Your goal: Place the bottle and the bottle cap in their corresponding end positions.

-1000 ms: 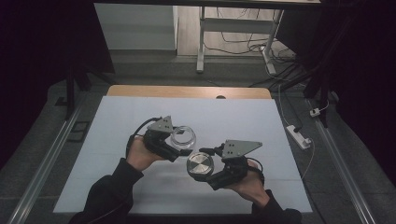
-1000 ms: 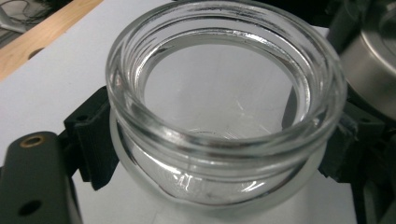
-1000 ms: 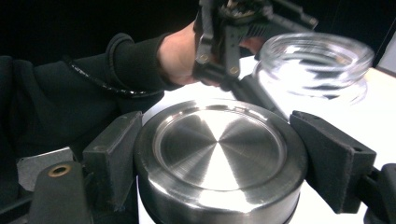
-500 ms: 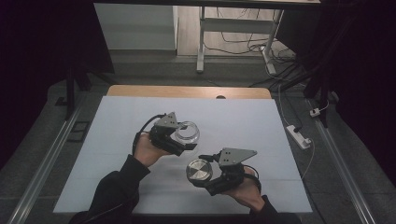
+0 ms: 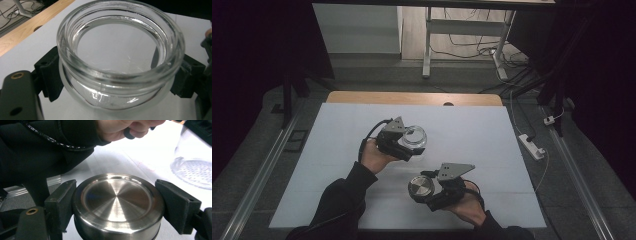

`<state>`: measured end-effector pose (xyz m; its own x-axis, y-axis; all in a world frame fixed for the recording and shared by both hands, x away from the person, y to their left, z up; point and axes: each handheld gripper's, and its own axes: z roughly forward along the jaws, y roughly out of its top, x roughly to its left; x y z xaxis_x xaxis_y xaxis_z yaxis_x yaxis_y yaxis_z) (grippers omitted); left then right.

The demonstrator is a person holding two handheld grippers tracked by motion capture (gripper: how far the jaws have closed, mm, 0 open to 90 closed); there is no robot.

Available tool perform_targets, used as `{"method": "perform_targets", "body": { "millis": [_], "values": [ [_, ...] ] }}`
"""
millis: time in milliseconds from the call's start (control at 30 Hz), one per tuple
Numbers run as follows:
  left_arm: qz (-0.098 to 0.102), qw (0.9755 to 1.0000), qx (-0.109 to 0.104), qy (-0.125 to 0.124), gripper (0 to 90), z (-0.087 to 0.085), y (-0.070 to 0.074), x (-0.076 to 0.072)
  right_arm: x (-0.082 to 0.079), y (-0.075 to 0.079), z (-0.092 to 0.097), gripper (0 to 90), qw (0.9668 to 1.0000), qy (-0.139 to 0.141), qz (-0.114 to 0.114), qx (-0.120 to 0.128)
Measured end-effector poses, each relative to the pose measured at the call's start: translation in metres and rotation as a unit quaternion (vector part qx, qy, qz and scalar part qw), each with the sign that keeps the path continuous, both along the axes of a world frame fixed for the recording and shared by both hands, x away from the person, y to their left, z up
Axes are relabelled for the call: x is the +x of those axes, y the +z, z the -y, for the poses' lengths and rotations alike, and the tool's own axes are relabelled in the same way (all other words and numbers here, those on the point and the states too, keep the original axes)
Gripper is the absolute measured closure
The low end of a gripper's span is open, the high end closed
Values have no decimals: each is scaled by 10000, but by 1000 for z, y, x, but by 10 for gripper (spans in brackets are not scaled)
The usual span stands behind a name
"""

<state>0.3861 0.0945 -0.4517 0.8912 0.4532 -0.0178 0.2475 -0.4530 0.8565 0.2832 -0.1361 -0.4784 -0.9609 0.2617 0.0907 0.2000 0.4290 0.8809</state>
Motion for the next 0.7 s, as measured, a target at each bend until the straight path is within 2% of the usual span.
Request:
{"method": "perform_targets", "body": {
  "millis": [300, 433, 700],
  "values": [
    [-29, 9998, 63, 161, 158, 4, -17, 15, 7, -21, -9, 200, 9997, 48, -83, -218],
    [-51, 9996, 78, 263, 157, 3, -22, 22, 12, -28, -11, 200, 9995, 13, -177, -245],
    [-77, 9990, 112, 426, 157, 4, -32, 32, 22, -42, -16, 200, 9988, -118, -175, -452]
  ]
}}
